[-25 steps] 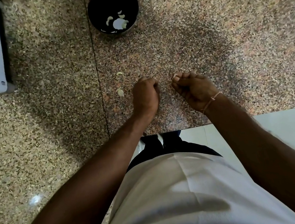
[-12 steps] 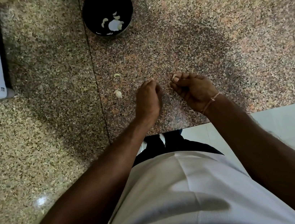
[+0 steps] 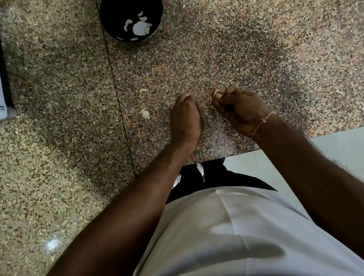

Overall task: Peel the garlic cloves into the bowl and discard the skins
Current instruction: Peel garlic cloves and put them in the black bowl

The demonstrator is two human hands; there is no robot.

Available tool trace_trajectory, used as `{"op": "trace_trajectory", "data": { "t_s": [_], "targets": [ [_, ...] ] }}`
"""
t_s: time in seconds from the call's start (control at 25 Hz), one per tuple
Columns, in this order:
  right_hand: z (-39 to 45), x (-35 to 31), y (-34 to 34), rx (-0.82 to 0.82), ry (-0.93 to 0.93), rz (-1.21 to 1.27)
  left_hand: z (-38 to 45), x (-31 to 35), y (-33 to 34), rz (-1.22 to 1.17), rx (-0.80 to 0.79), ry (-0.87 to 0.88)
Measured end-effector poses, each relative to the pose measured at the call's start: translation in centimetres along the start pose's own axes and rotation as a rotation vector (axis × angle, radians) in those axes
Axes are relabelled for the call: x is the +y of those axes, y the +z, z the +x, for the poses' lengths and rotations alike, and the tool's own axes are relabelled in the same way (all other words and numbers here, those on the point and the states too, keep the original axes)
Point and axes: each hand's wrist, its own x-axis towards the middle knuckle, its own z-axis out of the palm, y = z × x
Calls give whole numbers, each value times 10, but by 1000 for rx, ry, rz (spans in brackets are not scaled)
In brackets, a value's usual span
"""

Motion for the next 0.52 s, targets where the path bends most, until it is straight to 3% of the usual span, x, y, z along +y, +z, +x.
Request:
{"op": "trace_trajectory", "data": {
  "t_s": [0.16,0.36,0.52],
  "targets": [
    [-3,1,2,-1,-1,12,1,-4,-2,38,-68,29],
    [-3,5,2,-1,5,47,-9,-46,-21,-618,-99,-270],
    [-4,7,7,-23,24,73,-14,-48,-26,-637,-133,-235]
  ]
}}
